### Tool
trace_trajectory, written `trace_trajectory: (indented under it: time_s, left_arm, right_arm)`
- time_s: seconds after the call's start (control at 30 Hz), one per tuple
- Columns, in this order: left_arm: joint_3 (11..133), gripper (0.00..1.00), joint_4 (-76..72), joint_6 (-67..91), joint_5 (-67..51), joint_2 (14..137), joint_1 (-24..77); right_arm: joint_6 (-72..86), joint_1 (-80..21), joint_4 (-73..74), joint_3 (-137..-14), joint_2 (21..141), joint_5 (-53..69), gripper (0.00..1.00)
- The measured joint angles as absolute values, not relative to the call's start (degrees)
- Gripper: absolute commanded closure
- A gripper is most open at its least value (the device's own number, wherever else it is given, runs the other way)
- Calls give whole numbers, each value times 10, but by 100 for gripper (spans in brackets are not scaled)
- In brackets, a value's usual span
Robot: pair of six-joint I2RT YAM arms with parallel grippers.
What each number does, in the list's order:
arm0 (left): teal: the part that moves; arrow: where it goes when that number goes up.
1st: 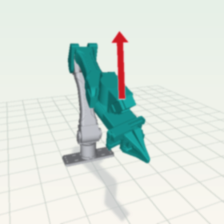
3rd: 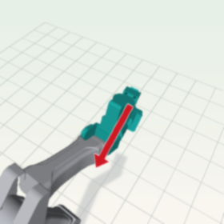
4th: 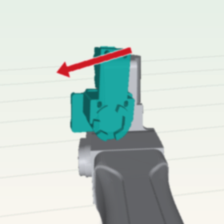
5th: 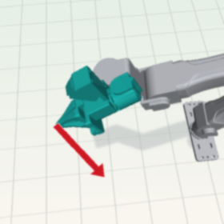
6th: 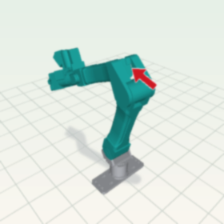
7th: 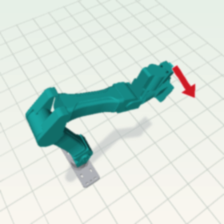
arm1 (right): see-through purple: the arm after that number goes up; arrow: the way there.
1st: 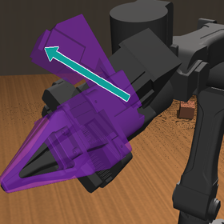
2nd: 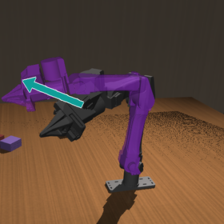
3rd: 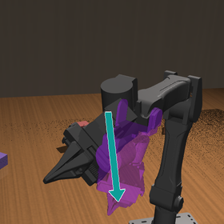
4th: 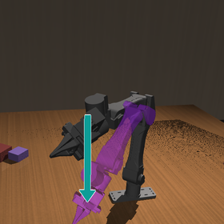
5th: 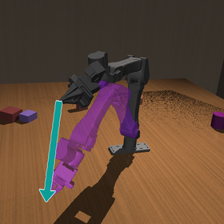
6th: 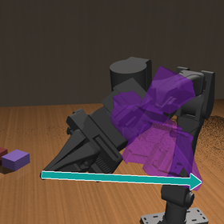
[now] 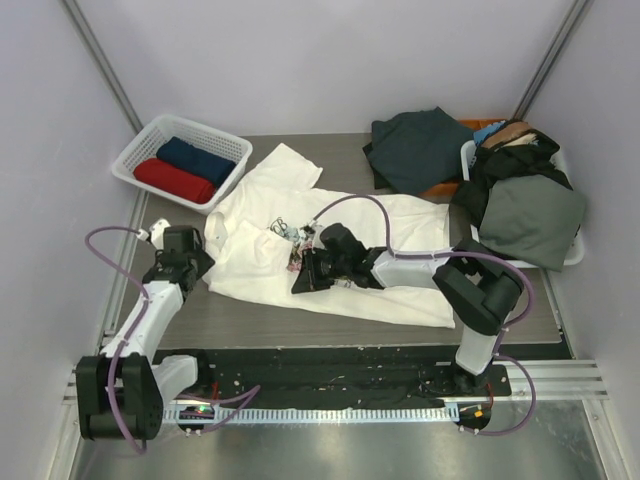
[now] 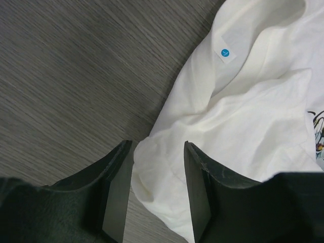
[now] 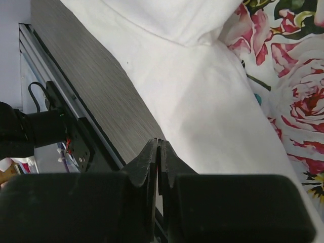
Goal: Roll the t-shirts
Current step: Fold the T-shirt at the center of the board.
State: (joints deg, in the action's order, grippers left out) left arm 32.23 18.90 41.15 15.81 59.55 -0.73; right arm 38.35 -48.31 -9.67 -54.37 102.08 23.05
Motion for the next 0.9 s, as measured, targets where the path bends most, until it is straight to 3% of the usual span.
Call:
trace_trajectory:
  time_s: [0.1, 0.7, 0.8, 0.9]
  left_arm:
    - [341, 53, 188, 411, 148, 642, -9]
    - [472, 50, 169, 390, 117, 842, -9]
    - [480, 55, 184, 386, 119, 864, -9]
    - [511, 72, 218, 384, 143, 901, -9]
  right_arm:
    - [374, -488, -97, -532, 1021, 224, 99]
    - [364, -485, -167, -488, 1056, 208, 99]
    - [368, -485, -181, -488, 1063, 211, 99]
    - [373, -485, -190, -488, 1067, 214, 99]
